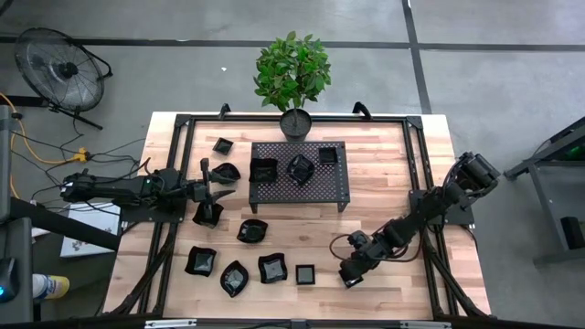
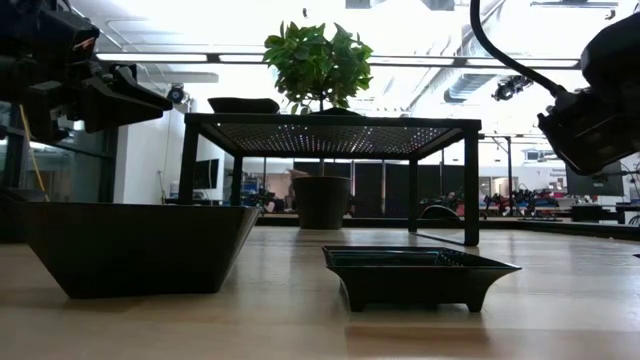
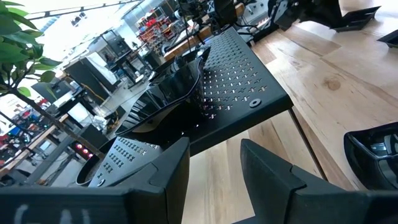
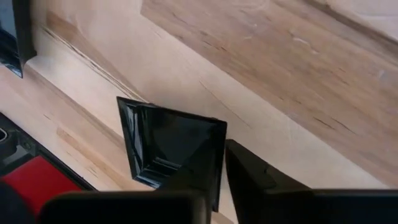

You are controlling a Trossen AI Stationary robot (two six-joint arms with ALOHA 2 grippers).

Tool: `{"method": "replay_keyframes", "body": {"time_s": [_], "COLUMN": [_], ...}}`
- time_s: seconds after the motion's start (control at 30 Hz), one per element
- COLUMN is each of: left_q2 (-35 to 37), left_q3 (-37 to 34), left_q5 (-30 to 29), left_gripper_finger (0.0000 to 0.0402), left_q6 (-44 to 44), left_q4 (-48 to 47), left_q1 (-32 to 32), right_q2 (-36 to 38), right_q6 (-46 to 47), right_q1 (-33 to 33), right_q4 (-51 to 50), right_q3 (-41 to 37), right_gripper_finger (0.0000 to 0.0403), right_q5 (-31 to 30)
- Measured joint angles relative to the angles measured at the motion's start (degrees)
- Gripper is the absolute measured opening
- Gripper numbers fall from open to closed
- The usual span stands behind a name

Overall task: Pick & Place Mini shaped plates
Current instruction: Stack the black square plate on top of the other black square plates on the shelf

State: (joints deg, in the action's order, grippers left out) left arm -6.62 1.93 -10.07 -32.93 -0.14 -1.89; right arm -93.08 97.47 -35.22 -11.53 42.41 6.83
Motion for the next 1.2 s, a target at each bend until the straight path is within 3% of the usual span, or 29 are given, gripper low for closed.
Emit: {"method": "replay_keyframes", "body": {"time_s": [0.13, 0.67, 1.2], "left_q2": [0.0, -0.01, 0.0], "left_q3": [0.02, 0.01, 0.01], "left_q5": [0.0, 0.0, 0.0], "left_gripper_finger": [0.014, 0.014, 0.014], "left_q6": [-0.02, 0.0, -0.02], "left_q4": [0.01, 0.01, 0.0], "left_q1": [0.0, 0.0, 0.0], "right_q2": [0.02, 5.42, 12.07], "right_q6": [0.0, -0.81, -13.85], "right_q1": [0.08, 1.53, 14.23], "right_q4": [0.68, -2.61, -19.6], "right_q3": [0.0, 4.82, 20.53], "right_gripper_finger": [0.0005, 0.0004, 0.0002], "right_q5": [0.17, -2.04, -8.19]}}
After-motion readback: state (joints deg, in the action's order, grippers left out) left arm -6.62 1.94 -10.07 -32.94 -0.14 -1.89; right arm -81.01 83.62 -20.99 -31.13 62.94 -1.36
